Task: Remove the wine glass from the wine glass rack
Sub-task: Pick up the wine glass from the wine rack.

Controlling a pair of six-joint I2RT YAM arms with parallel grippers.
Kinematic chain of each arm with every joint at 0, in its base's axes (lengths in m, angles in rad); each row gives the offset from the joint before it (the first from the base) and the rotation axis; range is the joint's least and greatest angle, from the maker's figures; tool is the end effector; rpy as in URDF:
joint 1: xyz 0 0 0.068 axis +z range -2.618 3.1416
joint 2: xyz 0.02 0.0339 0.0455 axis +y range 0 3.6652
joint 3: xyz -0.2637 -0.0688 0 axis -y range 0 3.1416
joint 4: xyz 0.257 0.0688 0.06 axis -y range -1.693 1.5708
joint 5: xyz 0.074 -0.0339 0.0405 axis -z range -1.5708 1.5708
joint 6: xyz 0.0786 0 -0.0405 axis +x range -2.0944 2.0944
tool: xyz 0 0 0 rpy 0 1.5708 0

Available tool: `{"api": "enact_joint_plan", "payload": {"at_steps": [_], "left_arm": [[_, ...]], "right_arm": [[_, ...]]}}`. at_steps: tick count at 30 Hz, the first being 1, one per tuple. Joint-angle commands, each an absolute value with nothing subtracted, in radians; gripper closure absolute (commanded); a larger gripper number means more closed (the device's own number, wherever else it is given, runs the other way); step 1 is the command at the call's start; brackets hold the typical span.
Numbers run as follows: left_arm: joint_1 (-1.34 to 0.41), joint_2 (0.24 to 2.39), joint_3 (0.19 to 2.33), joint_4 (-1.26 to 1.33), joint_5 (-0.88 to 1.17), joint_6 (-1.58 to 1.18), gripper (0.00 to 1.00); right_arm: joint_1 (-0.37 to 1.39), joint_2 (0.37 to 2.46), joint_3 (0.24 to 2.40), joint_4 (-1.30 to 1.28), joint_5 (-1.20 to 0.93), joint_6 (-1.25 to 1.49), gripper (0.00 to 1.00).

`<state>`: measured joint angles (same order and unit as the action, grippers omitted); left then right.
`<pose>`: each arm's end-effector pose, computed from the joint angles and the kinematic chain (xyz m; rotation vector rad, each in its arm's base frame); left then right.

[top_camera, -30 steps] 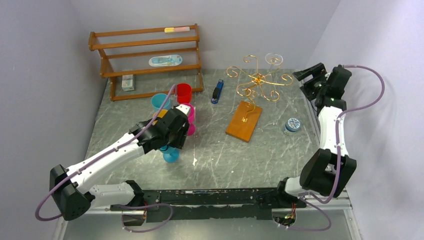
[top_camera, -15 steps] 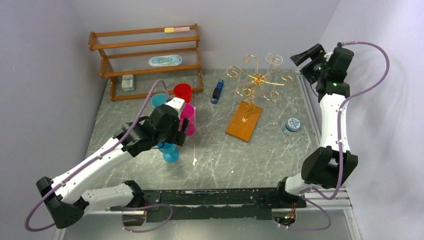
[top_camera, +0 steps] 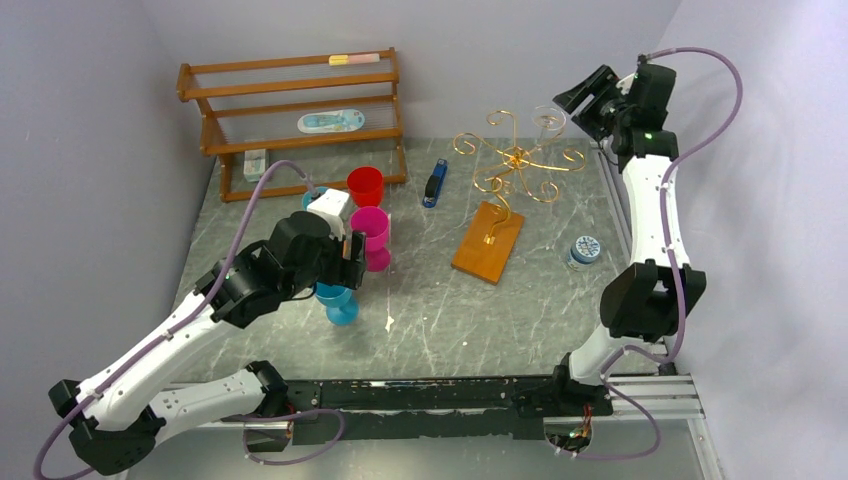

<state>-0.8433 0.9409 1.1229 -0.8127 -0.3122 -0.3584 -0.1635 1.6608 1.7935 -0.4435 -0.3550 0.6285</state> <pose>0.1688 -0.1533 0.3444 0.3542 2.1582 -0.3431 0.4298 -0.0432 0.4244 0.5030 1.8464 0.6500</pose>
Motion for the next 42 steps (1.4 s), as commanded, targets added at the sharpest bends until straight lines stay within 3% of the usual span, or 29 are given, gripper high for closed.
{"api": "enact_joint_plan", "payload": {"at_steps": [1, 10, 27, 29, 35, 42], "left_arm": [[-0.851, 0.928, 1.147, -0.8, -0.318, -0.359, 0.17], [-0.85, 0.969, 1.157, -0.807, -0.289, -0.352, 0.19], [-0.851, 0.967, 1.152, -0.802, -0.293, -0.351, 0.2], [-0.851, 0.959, 1.149, -0.804, -0.306, -0.354, 0.2], [-0.85, 0.951, 1.148, -0.81, -0.307, -0.355, 0.2], [-0.851, 0.959, 1.148, -0.814, -0.299, -0.353, 0.2]], "right_arm": [[-0.137, 1.665, 1.781, -0.477, -0.395, 0.596, 0.33], [-0.137, 1.672, 1.772, -0.461, -0.398, 0.563, 0.41], [-0.137, 1.675, 1.816, -0.502, -0.368, 0.517, 0.7], [-0.137, 1.676, 1.825, -0.508, -0.37, 0.518, 0.78], [-0.137, 1.663, 1.807, -0.503, -0.38, 0.543, 0.79], [-0.137, 1.623, 1.742, -0.441, -0.433, 0.601, 0.93]]}}
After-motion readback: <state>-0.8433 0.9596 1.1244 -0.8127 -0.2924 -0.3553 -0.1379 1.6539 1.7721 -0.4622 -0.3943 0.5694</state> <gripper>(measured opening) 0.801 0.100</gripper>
